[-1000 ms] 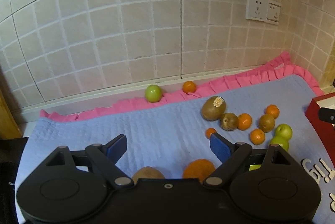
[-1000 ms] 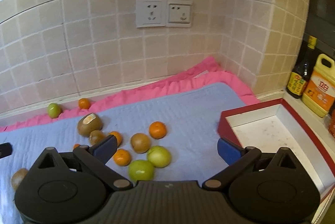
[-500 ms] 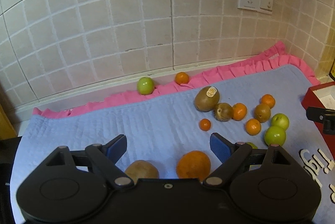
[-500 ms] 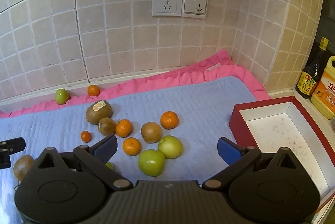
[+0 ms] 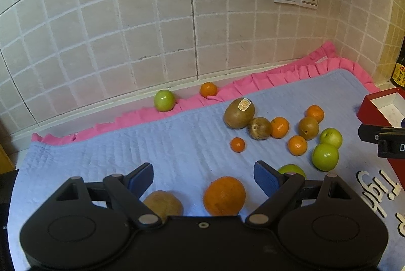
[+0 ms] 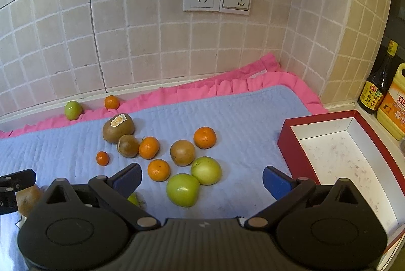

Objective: Organize fruits
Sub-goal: 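Move both tools toward the fruit on the blue mat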

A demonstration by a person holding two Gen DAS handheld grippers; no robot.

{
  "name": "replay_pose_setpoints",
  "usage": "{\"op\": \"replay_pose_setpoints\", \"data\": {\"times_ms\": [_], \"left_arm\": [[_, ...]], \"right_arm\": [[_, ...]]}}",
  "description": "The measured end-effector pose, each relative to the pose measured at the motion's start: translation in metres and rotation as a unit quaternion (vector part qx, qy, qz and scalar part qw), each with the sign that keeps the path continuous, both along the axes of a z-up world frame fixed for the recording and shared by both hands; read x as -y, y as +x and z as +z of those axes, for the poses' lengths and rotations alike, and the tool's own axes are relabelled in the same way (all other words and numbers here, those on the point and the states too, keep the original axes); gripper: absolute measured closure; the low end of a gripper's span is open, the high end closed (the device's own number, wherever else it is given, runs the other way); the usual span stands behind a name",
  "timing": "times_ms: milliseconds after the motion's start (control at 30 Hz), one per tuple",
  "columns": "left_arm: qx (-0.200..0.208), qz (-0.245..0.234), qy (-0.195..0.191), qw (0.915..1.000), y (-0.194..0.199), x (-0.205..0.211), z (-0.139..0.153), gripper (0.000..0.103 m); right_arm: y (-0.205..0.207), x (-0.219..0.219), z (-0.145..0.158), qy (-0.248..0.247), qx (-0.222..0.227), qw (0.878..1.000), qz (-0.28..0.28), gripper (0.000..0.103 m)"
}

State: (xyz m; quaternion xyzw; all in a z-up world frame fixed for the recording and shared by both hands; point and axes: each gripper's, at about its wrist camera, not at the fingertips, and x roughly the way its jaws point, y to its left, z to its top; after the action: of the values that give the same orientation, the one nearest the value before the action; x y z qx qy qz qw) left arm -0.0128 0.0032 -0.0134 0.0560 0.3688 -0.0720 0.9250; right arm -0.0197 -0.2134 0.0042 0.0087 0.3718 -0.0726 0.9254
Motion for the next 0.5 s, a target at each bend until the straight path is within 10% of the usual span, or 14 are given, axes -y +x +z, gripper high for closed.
{"op": "replay_pose_setpoints", "data": {"times_ms": [500], "left_arm": [[-0.017, -0.006, -0.004, 0.9998, 0.003, 0.0008, -0.0084, 0.001]], "right_arm": [[0.0018, 0.0002, -0.0091, 0.005, -0.017, 1.0, 0.002, 0.0]]}}
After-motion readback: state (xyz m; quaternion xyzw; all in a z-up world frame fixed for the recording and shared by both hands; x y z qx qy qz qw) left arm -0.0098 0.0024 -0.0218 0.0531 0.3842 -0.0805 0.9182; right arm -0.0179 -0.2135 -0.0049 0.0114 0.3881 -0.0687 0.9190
